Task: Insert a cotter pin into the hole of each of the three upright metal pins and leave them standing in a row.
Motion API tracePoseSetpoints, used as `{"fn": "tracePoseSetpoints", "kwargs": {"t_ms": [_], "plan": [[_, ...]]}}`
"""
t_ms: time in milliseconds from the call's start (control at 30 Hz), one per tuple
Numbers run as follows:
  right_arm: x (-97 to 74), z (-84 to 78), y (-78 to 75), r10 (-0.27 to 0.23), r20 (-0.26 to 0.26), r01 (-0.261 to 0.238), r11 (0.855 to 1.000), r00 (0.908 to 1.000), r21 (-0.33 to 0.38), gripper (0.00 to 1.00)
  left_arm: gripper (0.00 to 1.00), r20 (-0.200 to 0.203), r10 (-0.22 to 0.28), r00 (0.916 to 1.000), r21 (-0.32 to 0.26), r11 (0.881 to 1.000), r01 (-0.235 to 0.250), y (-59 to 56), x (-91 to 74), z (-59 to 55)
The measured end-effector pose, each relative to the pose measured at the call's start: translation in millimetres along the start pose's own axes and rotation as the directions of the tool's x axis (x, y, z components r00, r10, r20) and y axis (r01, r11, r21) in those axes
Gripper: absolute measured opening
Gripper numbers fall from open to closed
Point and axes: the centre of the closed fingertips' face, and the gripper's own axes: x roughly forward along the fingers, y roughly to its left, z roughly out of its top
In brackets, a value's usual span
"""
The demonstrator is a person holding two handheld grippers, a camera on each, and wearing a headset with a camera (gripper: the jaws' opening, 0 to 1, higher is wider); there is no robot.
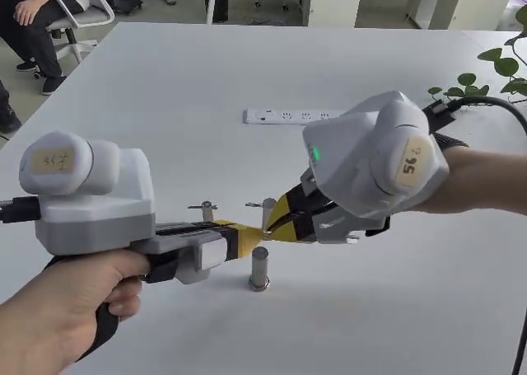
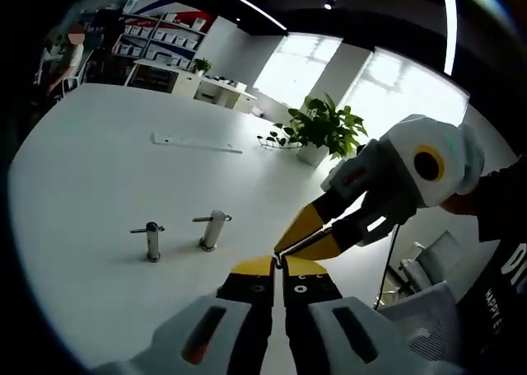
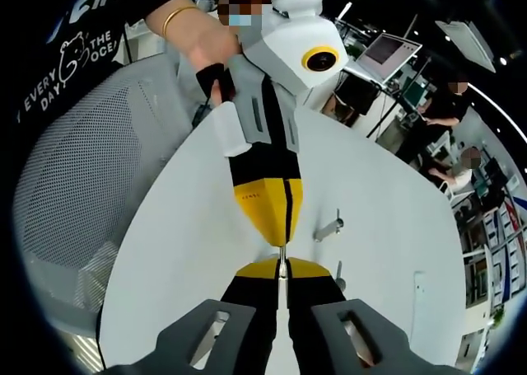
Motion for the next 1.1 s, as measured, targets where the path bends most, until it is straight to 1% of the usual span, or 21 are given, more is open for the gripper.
{"fn": "tracePoseSetpoints", "kwargs": {"t_ms": [133, 233, 333, 367, 433, 467, 533, 567, 600, 633, 667, 733, 767, 833, 867, 900, 933, 1000, 1033, 1067, 1100], "plan": [[-0.8, -1.0, 2.0, -0.001, 0.035, -0.001, 1.000, 0.9994, 0.031, 0.00, 0.00, -0.005, 0.000, 1.0000, 0.025, 1.000, 0.000, 0.1, -0.7, 0.1], [-3.1, -1.0, 1.6, -0.003, 0.061, -0.002, 0.996, 0.9981, 0.087, 0.00, 0.00, -0.010, -0.006, 0.9999, 0.054, 0.999, 0.007, -1.3, -1.6, 0.9], [-6.5, 0.3, 1.9, 0.002, 0.102, -0.020, 0.984, 0.9948, 0.178, 0.01, 0.00, -0.024, 0.002, 0.9997, 0.097, 0.995, 0.001, -1.2, -2.4, 0.1], [-8.5, 0.1, 2.2, 0.013, 0.117, -0.036, 0.980, 0.9930, 0.195, 0.01, 0.00, -0.030, 0.003, 0.9996, 0.113, 0.994, 0.001, -1.6, -2.5, -0.4], [-11.2, -2.5, -0.2, 0.003, 0.121, -0.030, 0.974, 0.9927, 0.223, 0.04, 0.00, -0.038, 0.004, 0.9993, 0.142, 0.990, 0.002, -2.1, -3.0, -1.5], [-12.9, -2.1, 1.9, 0.014, 0.142, -0.051, 0.965, 0.9898, 0.257, 0.04, 0.00, -0.043, 0.000, 0.9991, 0.171, 0.985, 0.007, -3.5, -3.1, -2.4], [-15.3, -1.2, 5.1, 0.034, 0.177, -0.090, 0.944, 0.9836, 0.319, 0.03, 0.00, -0.049, -0.001, 0.9988, 0.191, 0.982, 0.010, -4.6, -3.2, -3.8], [-17.0, -1.6, 8.9, 0.057, 0.196, -0.125, 0.927, 0.9789, 0.353, 0.03, 0.00, -0.055, -0.013, 0.9984, 0.205, 0.978, 0.024, -7.0, -3.3, -5.3], [-17.7, -0.8, 8.7, 0.054, 0.215, -0.135, 0.915, 0.9752, 0.381, 0.04, 0.00, -0.056, -0.015, 0.9983, 0.210, 0.977, 0.027, -8.0, -3.4, -5.9], [-18.5, -0.9, 9.4, 0.059, 0.230, -0.150, 0.905, 0.9715, 0.398, 0.05, 0.00, -0.062, -0.018, 0.9979, 0.227, 0.973, 0.032, -9.2, -3.6, -7.4], [-19.4, -3.3, 10.6, 0.068, 0.238, -0.166, 0.891, 0.9688, 0.422, 0.06, 0.00, -0.069, -0.021, 0.9974, 0.241, 0.970, 0.037, -10.0, -3.8, -8.6], [-20.4, -7.9, 12.3, 0.080, 0.246, -0.185, 0.879, 0.9660, 0.441, 0.07, 0.00, -0.078, -0.030, 0.9965, 0.259, 0.965, 0.049, -12.1, -4.1, -11.0], [-20.7, -9.0, 14.2, 0.086, 0.251, -0.196, 0.868, 0.9641, 0.456, 0.08, 0.00, -0.085, -0.034, 0.9958, 0.268, 0.962, 0.056, -12.5, -4.4, -12.2], [-21.5, -9.6, 22.1, 0.121, 0.274, -0.243, 0.847, 0.9540, 0.473, 0.07, 0.00, -0.099, -0.044, 0.9941, 0.290, 0.955, 0.071, -14.6, -5.3, -15.3], [-21.4, -10.6, 23.8, 0.126, 0.278, -0.251, 0.841, 0.9522, 0.480, 0.08, 0.00, -0.104, -0.051, 0.9933, 0.296, 0.952, 0.080, -16.0, -5.7, -17.0], [-21.4, -11.3, 28.5, 0.143, 0.287, -0.273, 0.829, 0.9472, 0.488, 0.09, 0.00, -0.107, -0.054, 0.9928, 0.299, 0.951, 0.084, -16.5, -5.8, -17.7], [-21.1, -11.9, 31.6, 0.156, 0.290, -0.287, 0.821, 0.9442, 0.493, 0.10, 0.00, -0.113, -0.058, 0.9919, 0.310, 0.946, 0.091, -17.8, -6.1, -19.9], [-20.3, -12.8, 38.5, 0.179, 0.299, -0.312, 0.814, 0.9373, 0.490, 0.10, 0.00, -0.128, -0.063, 0.9899, 0.337, 0.936, 0.103, -19.3, -5.9, -24.5], [-19.7, -12.9, 41.4, 0.185, 0.306, -0.321, 0.811, 0.9338, 0.489, 0.10, 0.00, -0.128, -0.062, 0.9898, 0.341, 0.934, 0.103, -19.4, -5.8, -25.0], [-19.1, -12.8, 42.3, 0.185, 0.311, -0.324, 0.809, 0.9324, 0.491, 0.10, 0.00, -0.142, -0.069, 0.9875, 0.349, 0.930, 0.115, -19.9, -5.7, -28.8], [-18.4, -12.5, 45.0, 0.193, 0.319, -0.336, 0.803, 0.9281, 0.492, 0.11, 0.00, -0.149, -0.078, 0.9858, 0.356, 0.926, 0.127, -21.3, -5.9, -30.8]]}}
